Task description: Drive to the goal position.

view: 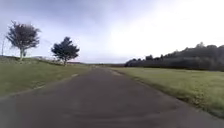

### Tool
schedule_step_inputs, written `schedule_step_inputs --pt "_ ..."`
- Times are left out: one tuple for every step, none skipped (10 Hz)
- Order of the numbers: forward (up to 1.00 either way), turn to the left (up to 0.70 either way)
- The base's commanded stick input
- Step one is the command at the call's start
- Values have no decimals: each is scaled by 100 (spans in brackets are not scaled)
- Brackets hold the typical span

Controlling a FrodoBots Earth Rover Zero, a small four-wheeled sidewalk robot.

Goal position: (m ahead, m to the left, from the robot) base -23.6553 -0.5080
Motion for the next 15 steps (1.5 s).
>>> schedule_step_inputs --pt "100 0" --pt "100 7" --pt "100 25" --pt "100 27" --pt "100 27" --pt "100 27" --pt "100 27" --pt "100 23" --pt "100 7" --pt "100 0" --pt "100 0" --pt "100 0" --pt "100 0" --pt "100 0" --pt "100 0"
